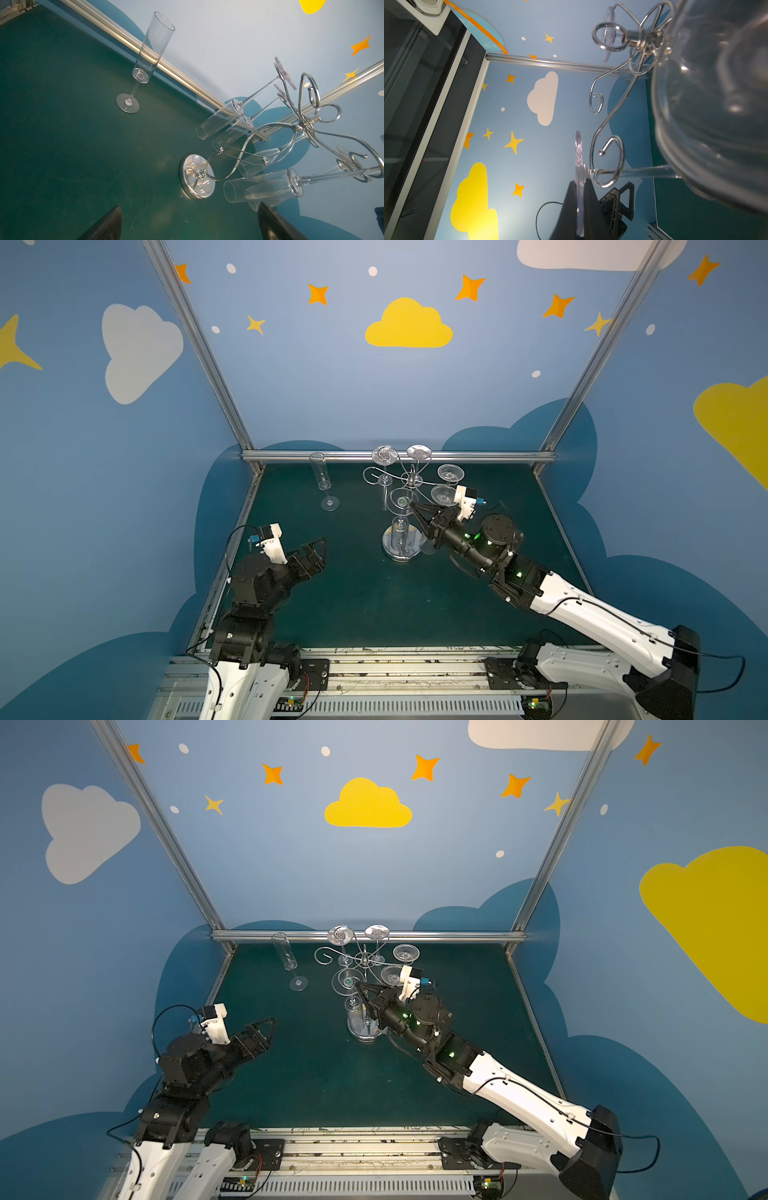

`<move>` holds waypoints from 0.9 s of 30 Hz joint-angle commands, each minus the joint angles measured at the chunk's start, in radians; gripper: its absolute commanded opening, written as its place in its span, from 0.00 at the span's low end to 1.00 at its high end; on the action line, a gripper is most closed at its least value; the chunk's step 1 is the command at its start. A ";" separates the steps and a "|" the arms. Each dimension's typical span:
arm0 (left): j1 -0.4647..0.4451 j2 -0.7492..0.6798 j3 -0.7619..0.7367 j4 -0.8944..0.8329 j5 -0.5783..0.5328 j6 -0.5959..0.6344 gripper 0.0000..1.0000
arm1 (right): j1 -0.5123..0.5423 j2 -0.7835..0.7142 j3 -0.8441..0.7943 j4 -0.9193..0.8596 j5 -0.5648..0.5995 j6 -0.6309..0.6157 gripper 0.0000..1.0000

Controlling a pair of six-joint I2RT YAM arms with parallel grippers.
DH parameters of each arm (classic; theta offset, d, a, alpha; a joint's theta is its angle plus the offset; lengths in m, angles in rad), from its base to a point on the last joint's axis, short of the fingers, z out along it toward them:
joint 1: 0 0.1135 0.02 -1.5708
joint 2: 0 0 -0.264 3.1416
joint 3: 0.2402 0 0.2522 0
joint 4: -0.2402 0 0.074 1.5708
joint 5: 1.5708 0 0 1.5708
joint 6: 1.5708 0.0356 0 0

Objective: Take the wine glass off the wine glass rack
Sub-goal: 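Move the right gripper into the chrome rack toward a hanging flute glass, then grasp the flute glass stem with the right gripper and pull it off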

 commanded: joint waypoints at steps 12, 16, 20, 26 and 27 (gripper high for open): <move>-0.002 -0.017 -0.001 -0.010 -0.008 0.004 0.99 | 0.006 0.108 0.118 0.093 0.016 0.035 0.00; -0.002 -0.018 -0.002 -0.009 -0.008 0.003 0.99 | 0.006 0.113 0.114 0.098 0.068 0.048 0.00; -0.002 -0.018 -0.002 -0.008 -0.006 0.006 0.99 | 0.007 0.112 0.115 0.094 0.102 0.051 0.00; -0.003 -0.018 -0.006 -0.007 -0.008 0.005 0.99 | 0.008 0.095 0.103 0.055 0.149 0.086 0.00; -0.003 -0.018 -0.005 -0.008 -0.007 0.005 1.00 | 0.007 0.090 0.095 0.055 0.161 0.092 0.00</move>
